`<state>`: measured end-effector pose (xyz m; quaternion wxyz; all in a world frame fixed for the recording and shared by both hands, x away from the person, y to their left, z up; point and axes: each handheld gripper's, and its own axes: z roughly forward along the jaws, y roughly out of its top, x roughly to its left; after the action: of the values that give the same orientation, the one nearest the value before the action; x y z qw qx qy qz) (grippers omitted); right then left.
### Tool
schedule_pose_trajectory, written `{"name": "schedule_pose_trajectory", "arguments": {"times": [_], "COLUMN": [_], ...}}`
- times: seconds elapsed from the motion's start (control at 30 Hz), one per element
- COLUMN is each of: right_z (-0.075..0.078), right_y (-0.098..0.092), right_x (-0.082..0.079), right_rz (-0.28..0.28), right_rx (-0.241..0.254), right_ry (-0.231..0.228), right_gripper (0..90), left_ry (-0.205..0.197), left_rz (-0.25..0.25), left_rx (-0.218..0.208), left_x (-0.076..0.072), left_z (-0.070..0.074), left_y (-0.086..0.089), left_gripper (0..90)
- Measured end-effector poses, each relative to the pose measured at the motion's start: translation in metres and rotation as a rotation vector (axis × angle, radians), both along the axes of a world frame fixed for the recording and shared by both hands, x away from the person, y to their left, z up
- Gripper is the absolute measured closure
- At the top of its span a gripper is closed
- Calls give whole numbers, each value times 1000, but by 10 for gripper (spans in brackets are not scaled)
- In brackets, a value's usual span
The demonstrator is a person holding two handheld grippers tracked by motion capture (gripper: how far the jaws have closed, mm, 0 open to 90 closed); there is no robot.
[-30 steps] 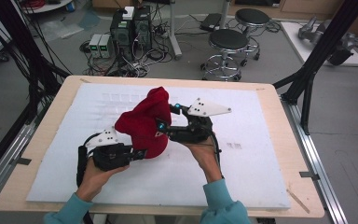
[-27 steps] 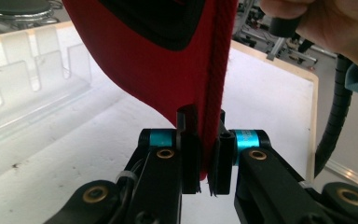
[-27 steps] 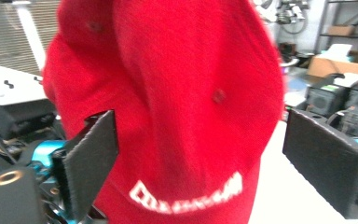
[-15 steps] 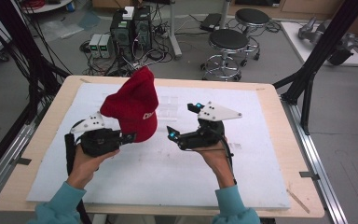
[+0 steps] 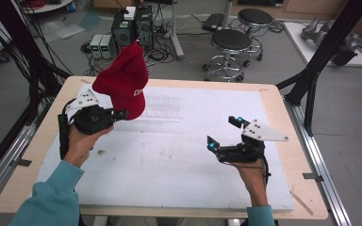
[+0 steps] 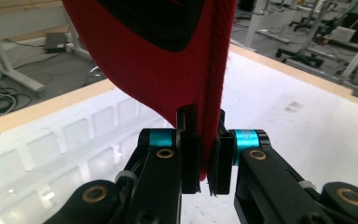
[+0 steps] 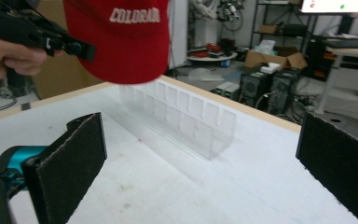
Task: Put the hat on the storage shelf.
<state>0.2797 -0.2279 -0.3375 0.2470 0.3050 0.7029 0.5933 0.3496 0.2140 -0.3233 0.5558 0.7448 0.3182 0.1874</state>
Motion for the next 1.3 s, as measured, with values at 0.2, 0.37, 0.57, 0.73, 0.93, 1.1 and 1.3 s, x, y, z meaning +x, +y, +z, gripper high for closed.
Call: {"name": "schedule_pose_trajectory", "arguments": {"times": [0.2,0.37,0.57,0.73,0.93,1.1,1.3], "right_z": [-25,-48,-74,-77,-79,-79,-87], "right_y": [-25,-35,-43,-41,-42,-50,-57], "right_x": [-7,-11,-12,-8,-6,-11,-13], "right_rz": [-58,-109,-152,-183,-189,-195,-214], "right_rx": [25,31,55,25,33,55,72], "right_ry": [19,26,31,54,75,46,49], "right_gripper": [5,5,5,5,5,5,5], "left_ry": [-34,-46,-45,-46,-40,-33,-14], "left_rz": [46,79,99,102,115,111,122], "left_rx": [6,17,42,51,65,64,69], "left_x": [16,29,39,46,52,57,64], "left_z": [4,1,-9,-15,-21,-27,-36], "left_y": [0,-3,-7,-9,-10,-11,-10], "left_gripper": [852,852,852,852,852,852,852]}}
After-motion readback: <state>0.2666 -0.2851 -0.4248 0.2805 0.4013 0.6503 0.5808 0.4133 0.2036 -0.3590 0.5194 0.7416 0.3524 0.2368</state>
